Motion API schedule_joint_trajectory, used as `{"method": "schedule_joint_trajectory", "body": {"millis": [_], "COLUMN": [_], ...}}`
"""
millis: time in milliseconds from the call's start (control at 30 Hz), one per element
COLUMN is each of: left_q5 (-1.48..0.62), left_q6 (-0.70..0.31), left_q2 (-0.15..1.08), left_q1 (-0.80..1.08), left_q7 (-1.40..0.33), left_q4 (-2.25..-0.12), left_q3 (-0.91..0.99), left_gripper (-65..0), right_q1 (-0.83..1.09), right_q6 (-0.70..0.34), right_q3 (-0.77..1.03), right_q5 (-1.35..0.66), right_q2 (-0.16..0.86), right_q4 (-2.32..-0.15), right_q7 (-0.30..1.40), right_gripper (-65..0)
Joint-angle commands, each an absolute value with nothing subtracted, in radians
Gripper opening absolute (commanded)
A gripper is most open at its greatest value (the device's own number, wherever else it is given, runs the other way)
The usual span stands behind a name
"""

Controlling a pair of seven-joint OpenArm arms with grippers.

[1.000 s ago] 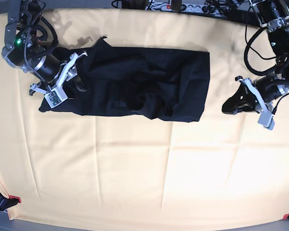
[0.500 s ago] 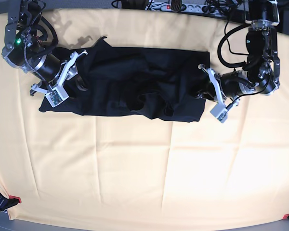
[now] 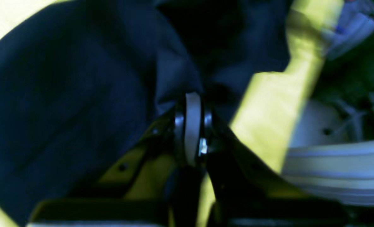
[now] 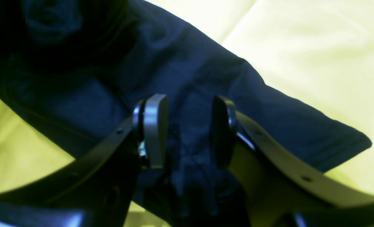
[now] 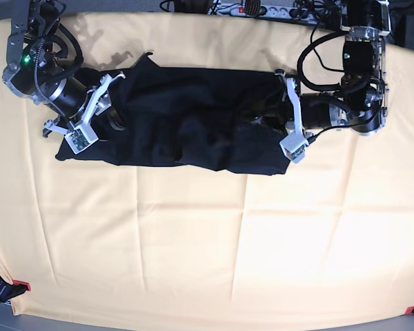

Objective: Fold the T-shirt properly
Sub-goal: 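Grasp the folded end with the left gripper and the strip end with the right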

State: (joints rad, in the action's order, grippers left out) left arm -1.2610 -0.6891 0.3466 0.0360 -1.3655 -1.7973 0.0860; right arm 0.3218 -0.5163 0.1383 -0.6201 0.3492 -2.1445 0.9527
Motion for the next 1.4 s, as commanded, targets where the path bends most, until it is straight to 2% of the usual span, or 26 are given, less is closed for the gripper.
{"method": "schedule_joint_trajectory", "body": {"millis": [0,100,400,700,833,933,1100,1200,1367], "left_q5": [-1.342,-1.484,-1.484,-0.891,-0.702,-0.623,-0.62,-0.636,-0.655], "left_q6": [-0.698,-0.698,-0.698,-0.69,-0.609,-0.554,-0.541,-0.541,-0.541], "left_q2": [0.354,0.355,0.354,0.347,0.347,0.349,0.349,0.349,0.349], "left_q1": [0.022,0.022,0.019,0.039,0.041,0.045,0.044,0.044,0.044], "left_q7": [-1.392,-1.396,-1.396,-1.114,-1.078,-1.036,-1.018,-1.017,-1.018], "left_q4": [-1.811,-1.811,-1.811,-1.81,-1.81,-1.808,-1.808,-1.808,-1.808], "left_q3": [0.092,0.092,0.116,0.041,-0.014,-0.019,-0.019,-0.019,-0.019], "left_gripper": [-65.0,-65.0,-65.0,-65.0,-65.0,-65.0,-65.0,-65.0,-65.0], "right_q1": [0.316,0.316,0.316,0.266,0.237,0.243,0.311,0.351,0.354], "right_q6": [-0.516,-0.516,-0.512,-0.511,-0.406,-0.287,-0.179,-0.19,-0.317], "right_q3": [0.144,0.144,0.144,0.151,0.199,0.265,0.409,0.486,0.575], "right_q5": [-0.631,-0.631,-0.631,-0.641,-0.51,-0.403,-0.427,-0.562,-0.766], "right_q2": [0.36,0.36,0.36,0.36,0.361,0.361,0.36,0.359,0.326], "right_q4": [-2.157,-2.157,-2.157,-2.173,-2.173,-2.169,-2.117,-2.044,-1.928], "right_q7": [0.927,0.927,0.927,0.92,0.919,0.926,0.944,0.946,0.977], "right_gripper": [-39.5,-39.5,-39.5,-39.5,-38.1,-36.4,-36.2,-36.2,-36.2]}}
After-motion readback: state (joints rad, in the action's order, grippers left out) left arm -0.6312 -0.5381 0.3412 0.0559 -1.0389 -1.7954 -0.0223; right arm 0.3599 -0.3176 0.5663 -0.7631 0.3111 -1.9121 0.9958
